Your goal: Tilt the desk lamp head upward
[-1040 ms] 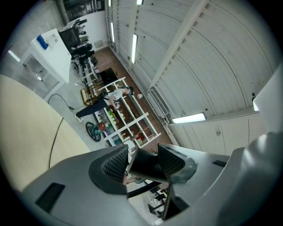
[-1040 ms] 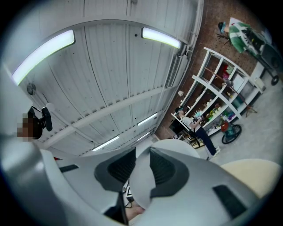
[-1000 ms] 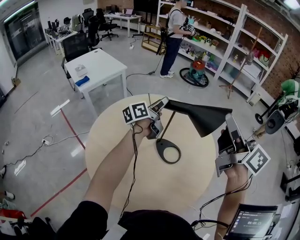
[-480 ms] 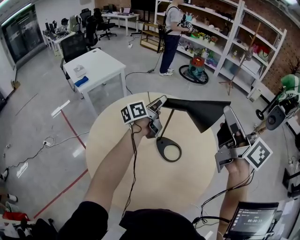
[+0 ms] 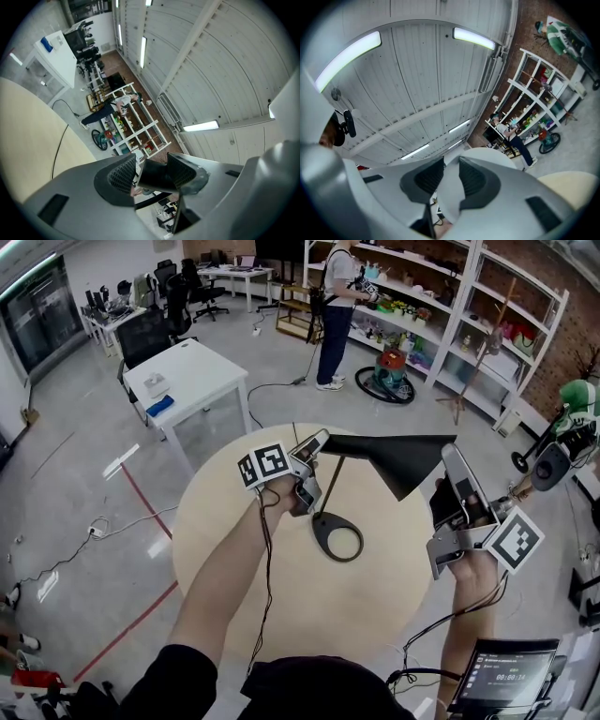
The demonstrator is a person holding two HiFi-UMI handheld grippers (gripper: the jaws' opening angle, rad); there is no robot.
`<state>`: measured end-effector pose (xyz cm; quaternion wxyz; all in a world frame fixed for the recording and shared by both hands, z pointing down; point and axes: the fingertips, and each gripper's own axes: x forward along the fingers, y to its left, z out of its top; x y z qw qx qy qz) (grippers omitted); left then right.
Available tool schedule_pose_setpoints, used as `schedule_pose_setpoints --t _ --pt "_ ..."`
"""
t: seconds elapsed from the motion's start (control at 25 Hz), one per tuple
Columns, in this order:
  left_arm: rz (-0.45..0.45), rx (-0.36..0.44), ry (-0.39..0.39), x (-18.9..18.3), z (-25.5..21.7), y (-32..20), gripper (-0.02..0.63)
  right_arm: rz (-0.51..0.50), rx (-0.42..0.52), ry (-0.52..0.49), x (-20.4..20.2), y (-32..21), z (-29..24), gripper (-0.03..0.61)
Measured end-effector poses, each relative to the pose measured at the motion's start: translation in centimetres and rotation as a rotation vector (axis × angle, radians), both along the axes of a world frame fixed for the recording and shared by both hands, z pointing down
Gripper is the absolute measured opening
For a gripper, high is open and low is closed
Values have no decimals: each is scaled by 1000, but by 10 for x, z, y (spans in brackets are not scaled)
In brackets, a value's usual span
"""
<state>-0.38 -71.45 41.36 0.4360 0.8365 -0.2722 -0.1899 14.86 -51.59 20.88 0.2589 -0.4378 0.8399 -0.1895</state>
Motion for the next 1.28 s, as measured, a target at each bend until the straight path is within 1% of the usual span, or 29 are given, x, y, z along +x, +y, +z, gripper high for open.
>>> schedule_pose_setpoints --t 0.2,0.48,0.84,1.08,1.28 --pt "-10 -4 11 -1 0 -2 216 -20 16 13 -3 -5 -4 86" --pt "-22 2 -23 -3 2 -3 215 -17 38 18 -9 -9 -10 86" --pt "-25 -10 -23 2 2 -1 215 -26 46 20 -6 -12 -15 91" --pt "-21 -14 -22 7 4 -3 215 -34 52 -1 0 -13 -13 92" --pt "-43 9 -45 5 4 0 215 -45 53 -24 2 -9 -9 94"
